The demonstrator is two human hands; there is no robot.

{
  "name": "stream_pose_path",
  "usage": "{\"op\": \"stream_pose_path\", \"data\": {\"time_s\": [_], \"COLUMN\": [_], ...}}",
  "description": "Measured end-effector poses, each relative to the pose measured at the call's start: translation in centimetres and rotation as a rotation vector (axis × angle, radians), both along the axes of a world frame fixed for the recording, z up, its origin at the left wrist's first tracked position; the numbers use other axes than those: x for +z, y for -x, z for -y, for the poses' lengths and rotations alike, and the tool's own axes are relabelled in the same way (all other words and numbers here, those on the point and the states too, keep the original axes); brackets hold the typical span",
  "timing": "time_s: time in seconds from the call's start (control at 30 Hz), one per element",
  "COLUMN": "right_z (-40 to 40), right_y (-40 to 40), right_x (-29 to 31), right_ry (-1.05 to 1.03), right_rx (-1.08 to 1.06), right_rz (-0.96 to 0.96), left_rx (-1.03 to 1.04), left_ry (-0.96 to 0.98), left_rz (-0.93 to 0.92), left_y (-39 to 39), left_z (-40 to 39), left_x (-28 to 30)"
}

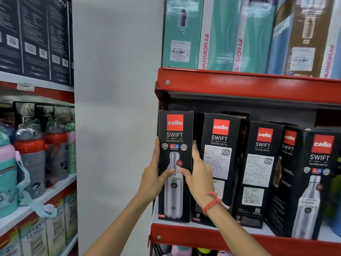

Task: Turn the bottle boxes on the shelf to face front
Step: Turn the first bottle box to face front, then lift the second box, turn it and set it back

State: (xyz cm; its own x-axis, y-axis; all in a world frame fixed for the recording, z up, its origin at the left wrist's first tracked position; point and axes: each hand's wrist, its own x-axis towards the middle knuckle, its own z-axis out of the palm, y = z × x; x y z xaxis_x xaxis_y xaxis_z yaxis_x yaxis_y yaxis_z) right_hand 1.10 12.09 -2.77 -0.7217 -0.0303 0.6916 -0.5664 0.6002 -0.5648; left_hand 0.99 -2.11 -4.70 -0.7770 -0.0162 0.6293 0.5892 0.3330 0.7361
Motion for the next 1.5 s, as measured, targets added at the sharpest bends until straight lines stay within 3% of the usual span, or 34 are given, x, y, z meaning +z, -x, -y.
{"op": "stream_pose_path", "data": {"time_s": [0.27, 0.37, 0.53, 0.67, 0.77, 0.97, 1.07, 1.5], "right_z": [-0.2, -0.6, -1.7, -1.8, -1.9, -4.8, -7.0, -15.1], "right_y": [-0.5, -1.0, -0.4, -0.4, -0.4, -0.7, -1.5, -5.2], "right_x": [-0.3, -0.8, -0.7, 0.1, 0.6, 1.2, 1.1, 4.5], "right_ry": [-0.19, -0.259, -0.184, -0.07, 0.025, 0.232, 0.264, 0.24], "right_rx": [-0.175, -0.275, -0.524, -0.751, -0.666, -0.388, -0.196, 0.463], "right_rz": [-0.05, -0.219, -0.408, -0.178, -0.037, -0.039, -0.078, -0.047], "left_rx": [0.055, 0.068, 0.118, 0.182, 0.28, 0.406, 0.285, -0.149], "left_ry": [0.022, 0.016, -0.023, -0.018, 0.016, 0.083, 0.038, 0.059], "left_rz": [-0.013, 0.001, 0.05, 0.082, 0.034, -0.193, -0.229, 0.046], "left_y": [-0.3, -0.4, -0.5, -0.8, -1.3, -3.3, -4.1, -6.3], "left_z": [-0.6, -1.0, -1.6, -2.0, -2.4, -4.0, -4.9, -8.5], "left_x": [-0.1, -0.3, -0.5, -0.6, -0.5, 0.3, 1.2, 3.9]}}
